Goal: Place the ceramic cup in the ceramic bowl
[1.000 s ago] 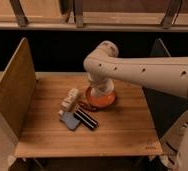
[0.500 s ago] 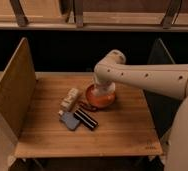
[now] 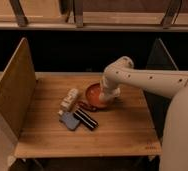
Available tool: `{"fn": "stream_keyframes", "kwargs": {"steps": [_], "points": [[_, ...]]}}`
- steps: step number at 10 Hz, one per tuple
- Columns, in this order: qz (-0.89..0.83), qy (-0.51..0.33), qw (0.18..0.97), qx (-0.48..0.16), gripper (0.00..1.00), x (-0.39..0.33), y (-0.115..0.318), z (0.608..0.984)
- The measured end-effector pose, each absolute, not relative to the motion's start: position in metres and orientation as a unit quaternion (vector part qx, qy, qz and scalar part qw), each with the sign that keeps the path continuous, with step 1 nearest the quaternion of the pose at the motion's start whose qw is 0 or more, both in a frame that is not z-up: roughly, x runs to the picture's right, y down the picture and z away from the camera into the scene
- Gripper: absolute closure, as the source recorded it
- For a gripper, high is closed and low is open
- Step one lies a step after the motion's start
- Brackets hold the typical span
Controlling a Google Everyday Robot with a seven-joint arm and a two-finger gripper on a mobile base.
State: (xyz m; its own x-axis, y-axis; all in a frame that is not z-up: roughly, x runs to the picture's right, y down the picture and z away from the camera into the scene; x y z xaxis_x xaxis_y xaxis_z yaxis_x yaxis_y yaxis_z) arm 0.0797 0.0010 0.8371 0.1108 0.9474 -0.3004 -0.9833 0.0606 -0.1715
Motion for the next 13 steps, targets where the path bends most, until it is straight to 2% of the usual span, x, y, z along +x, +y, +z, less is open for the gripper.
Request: {"fn": "stream_keyframes", "kwargs": {"steps": [1, 3, 9, 10, 13], "points": [[0.658, 0.055, 0.733, -0.166, 1.00, 0.078, -0.003, 0.840], [0.640, 0.057, 0.747, -0.169, 0.86, 0.071, -0.009, 0.849], [0.612, 0.080, 0.759, -0.206, 0.24, 0.049, 0.018, 0.865], [0.611, 0.082, 0.759, -0.208, 0.21, 0.048, 0.020, 0.865], [0.614, 0.085, 0.757, -0.207, 0.20, 0.054, 0.022, 0.861]]}}
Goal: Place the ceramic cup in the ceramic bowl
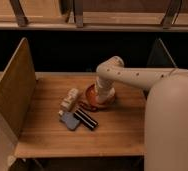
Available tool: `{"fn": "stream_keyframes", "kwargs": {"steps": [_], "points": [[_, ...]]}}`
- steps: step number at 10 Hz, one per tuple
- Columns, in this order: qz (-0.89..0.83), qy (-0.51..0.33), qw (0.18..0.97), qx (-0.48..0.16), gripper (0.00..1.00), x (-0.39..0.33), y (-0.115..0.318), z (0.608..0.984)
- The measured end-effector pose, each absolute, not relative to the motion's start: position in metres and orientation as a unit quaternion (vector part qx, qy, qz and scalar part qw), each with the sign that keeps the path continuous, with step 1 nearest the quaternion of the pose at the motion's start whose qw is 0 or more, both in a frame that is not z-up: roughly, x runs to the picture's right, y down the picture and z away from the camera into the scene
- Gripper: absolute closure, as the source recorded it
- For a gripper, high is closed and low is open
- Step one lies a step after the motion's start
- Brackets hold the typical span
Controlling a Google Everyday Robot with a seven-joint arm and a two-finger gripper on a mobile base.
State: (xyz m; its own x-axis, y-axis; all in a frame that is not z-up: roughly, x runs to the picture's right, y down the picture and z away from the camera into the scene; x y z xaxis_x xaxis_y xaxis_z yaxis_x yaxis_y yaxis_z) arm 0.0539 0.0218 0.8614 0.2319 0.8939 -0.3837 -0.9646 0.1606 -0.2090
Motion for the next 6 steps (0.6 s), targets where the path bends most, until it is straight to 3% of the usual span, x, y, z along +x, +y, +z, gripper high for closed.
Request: {"fn": "stream_keyframes", "kwargs": {"steps": [4, 6], "points": [[0.623, 0.073, 0.752, -0.201, 0.20, 0.049, 0.007, 0.847], [0.635, 0.059, 0.747, -0.187, 0.20, 0.042, -0.016, 0.821]]}}
